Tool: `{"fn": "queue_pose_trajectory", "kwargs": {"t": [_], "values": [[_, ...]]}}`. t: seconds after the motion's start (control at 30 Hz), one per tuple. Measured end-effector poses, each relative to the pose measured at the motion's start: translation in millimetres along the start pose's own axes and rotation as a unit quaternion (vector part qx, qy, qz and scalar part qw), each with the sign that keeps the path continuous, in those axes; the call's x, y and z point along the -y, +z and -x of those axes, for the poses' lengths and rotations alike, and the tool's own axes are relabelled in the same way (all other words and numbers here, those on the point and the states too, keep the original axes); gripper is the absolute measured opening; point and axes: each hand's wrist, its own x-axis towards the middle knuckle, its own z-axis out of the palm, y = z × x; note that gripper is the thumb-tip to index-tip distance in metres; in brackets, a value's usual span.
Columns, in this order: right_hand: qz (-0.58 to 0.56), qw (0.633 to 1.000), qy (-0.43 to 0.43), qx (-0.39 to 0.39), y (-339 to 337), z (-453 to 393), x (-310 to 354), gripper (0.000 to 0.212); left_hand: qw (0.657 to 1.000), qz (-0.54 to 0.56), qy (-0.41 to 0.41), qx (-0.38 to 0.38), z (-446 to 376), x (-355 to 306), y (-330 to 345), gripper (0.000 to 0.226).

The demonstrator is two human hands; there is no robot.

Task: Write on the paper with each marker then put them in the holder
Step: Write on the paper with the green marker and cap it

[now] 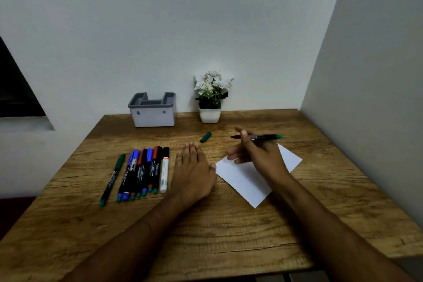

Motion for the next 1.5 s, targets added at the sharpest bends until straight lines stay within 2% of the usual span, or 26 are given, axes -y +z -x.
{"fn": "queue_pose_trajectory", "kwargs": {"t": [0.13, 0.27, 0.3, 0.5, 0.63, 0.9, 1.5], "values": [[0.024, 0.999, 0.013, -0.019, 22.3, -1.3, 0.5, 0.037, 1.000, 0.003, 0.003, -0.006, 0.0, 1.0, 1.2, 0.071], [0.050, 0.996, 0.055, -0.049, 27.9, 1.2, -14.8, 0.008, 1.000, 0.008, 0.007, -0.006, -2.0, 3.5, 1.8, 0.070], [0.051, 0.996, 0.052, -0.050, 26.9, 1.1, -16.1, 0.007, 1.000, 0.011, 0.009, -0.007, -2.4, 3.7, 1.6, 0.069], [0.140, 0.988, 0.015, -0.055, 32.6, 3.8, -12.9, 0.010, 0.999, 0.031, 0.026, -0.012, -3.7, 9.7, 1.1, 0.067], [0.200, 0.979, -0.023, -0.017, 33.3, 1.4, -10.2, 0.011, 0.999, 0.019, 0.024, -0.012, -2.6, 7.9, 0.9, 0.070], [0.205, 0.978, -0.028, -0.007, 32.5, 2.0, -14.3, 0.013, 0.999, 0.036, 0.033, -0.012, -3.4, 11.2, 2.1, 0.064], [0.228, 0.973, -0.030, 0.015, 37.4, 2.2, -14.7, 0.014, 0.999, 0.026, 0.027, -0.020, -3.5, 8.8, 2.6, 0.070]]}}
